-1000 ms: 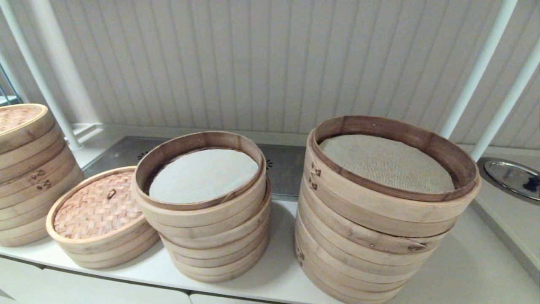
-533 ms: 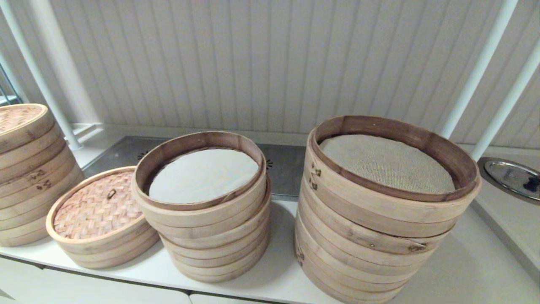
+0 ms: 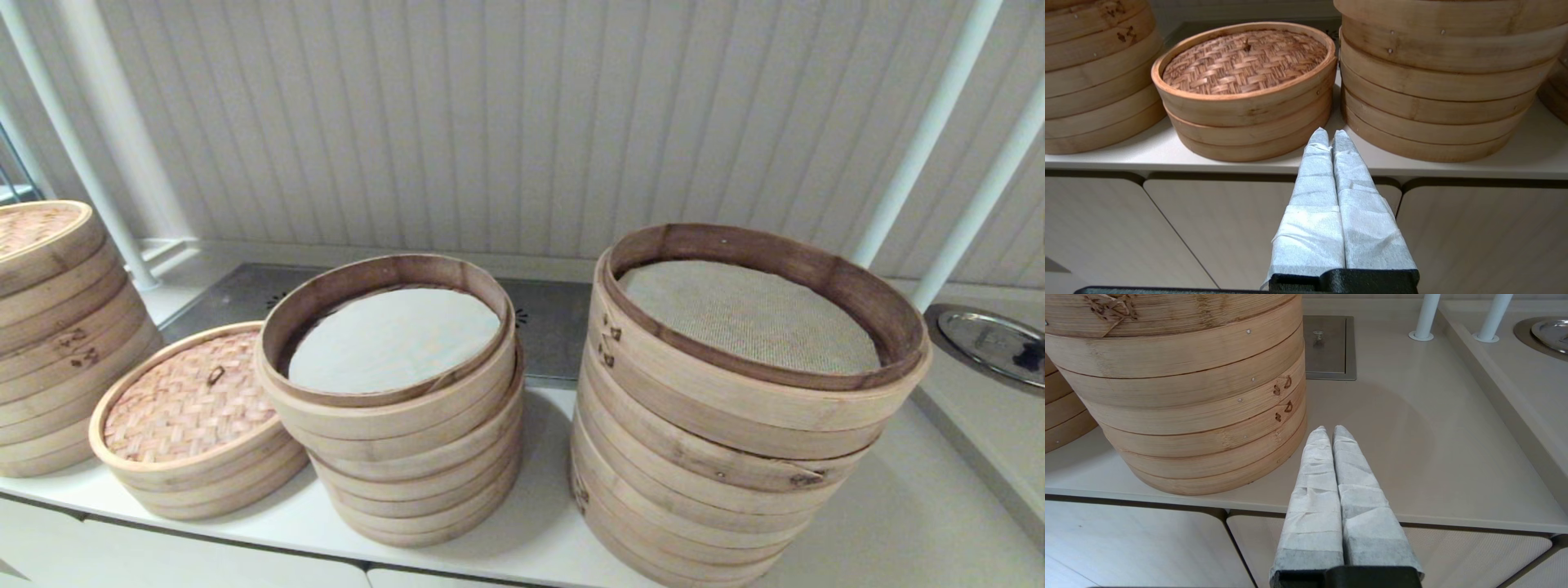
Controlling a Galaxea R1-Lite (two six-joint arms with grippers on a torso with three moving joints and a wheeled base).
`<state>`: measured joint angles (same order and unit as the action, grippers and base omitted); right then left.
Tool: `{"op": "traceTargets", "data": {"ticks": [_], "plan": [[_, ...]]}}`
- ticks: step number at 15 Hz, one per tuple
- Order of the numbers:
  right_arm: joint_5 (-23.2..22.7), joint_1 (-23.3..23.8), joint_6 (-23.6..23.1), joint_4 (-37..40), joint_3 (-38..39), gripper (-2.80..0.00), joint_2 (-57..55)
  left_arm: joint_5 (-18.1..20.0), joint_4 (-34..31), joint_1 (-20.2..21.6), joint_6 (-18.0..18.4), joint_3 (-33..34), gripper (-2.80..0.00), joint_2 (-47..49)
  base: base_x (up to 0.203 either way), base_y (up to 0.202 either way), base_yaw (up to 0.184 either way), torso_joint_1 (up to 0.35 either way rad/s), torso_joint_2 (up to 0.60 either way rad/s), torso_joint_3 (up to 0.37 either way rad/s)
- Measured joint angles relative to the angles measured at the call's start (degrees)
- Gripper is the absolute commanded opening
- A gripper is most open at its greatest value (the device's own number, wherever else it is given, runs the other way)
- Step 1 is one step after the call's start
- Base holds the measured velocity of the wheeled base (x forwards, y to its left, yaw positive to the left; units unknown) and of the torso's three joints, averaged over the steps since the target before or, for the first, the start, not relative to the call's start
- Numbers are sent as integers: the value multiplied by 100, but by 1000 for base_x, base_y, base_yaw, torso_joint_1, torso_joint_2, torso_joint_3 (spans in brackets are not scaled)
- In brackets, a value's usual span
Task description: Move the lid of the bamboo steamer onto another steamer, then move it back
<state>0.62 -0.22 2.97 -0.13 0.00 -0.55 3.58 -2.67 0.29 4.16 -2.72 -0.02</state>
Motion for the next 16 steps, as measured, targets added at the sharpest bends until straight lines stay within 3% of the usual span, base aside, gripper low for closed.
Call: {"op": "traceTargets", "data": {"ticks": [8,11,14,16], "plan": [[-2,0,0,1,0,-280,0,-224,243,4,104,262,-280,-5,0,0,0,0,0,0],[-1,0,0,0,0,-280,0,-213,229,1,305,267,-280,-5,0,0,0,0,0,0],[-1,0,0,0,0,-280,0,-293,256,-7,-219,267,-280,-5,0,0,0,0,0,0],[0,0,0,0,0,-280,0,-310,260,-11,-283,264,-280,-5,0,0,0,0,0,0]]}}
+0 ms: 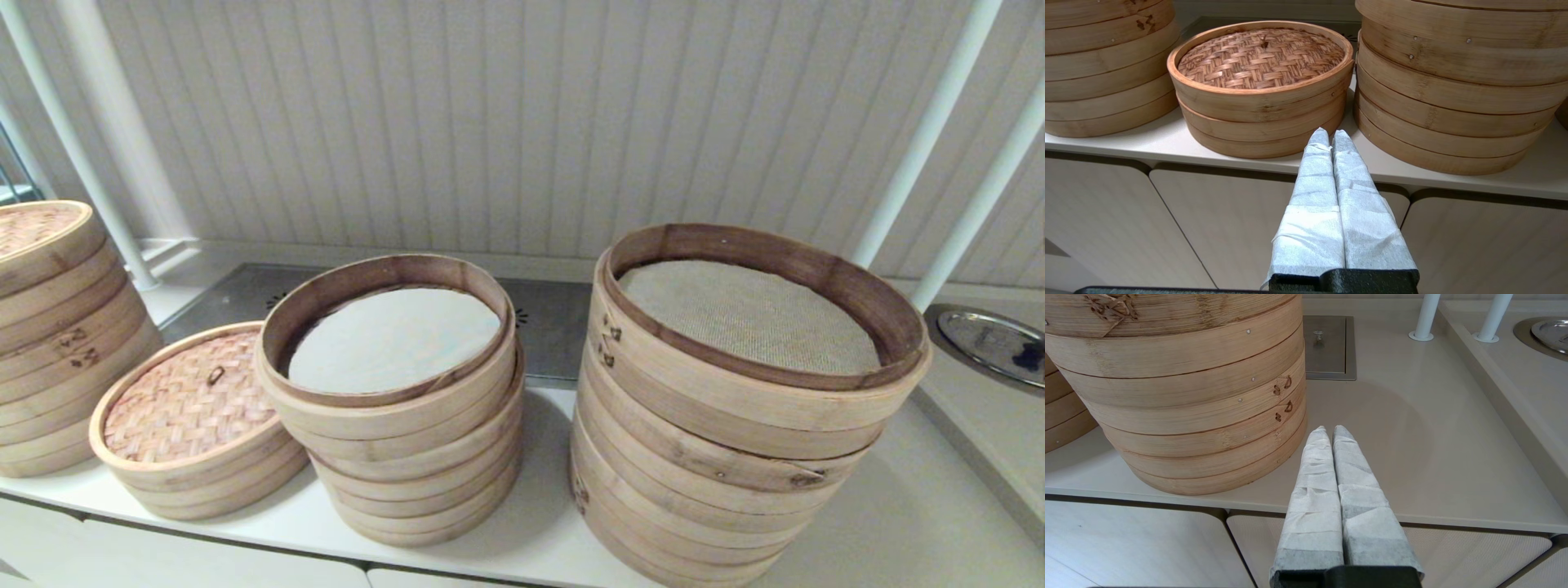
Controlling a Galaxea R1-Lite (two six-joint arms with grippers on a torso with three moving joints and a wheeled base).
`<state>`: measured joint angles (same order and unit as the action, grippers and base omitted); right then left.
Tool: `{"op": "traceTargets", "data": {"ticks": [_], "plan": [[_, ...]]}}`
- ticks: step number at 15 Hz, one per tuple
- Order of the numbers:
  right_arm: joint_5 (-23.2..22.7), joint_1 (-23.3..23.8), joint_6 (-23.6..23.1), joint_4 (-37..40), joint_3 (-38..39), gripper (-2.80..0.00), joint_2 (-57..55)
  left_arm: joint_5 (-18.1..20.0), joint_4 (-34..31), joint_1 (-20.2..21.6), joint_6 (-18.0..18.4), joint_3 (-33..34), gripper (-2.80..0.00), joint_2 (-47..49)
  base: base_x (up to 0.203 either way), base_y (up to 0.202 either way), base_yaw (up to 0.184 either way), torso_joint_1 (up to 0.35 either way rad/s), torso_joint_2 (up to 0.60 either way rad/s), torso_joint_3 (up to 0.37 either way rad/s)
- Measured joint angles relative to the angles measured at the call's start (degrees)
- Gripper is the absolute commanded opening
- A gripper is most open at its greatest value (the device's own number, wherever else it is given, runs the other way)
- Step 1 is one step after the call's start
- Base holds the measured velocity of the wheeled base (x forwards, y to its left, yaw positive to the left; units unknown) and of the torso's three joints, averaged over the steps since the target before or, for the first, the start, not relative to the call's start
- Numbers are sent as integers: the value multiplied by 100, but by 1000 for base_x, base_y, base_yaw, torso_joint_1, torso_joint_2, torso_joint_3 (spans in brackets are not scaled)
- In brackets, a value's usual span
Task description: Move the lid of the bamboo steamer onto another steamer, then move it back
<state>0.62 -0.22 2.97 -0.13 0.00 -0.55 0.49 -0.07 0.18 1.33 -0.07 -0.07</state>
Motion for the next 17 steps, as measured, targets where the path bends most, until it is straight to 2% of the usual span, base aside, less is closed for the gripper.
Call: {"op": "traceTargets", "data": {"ticks": [17], "plan": [[0,-2,2,0,0,-280,9,4,0,0,-12,-9,-280,0,0,0,0,0,0,0]]}}
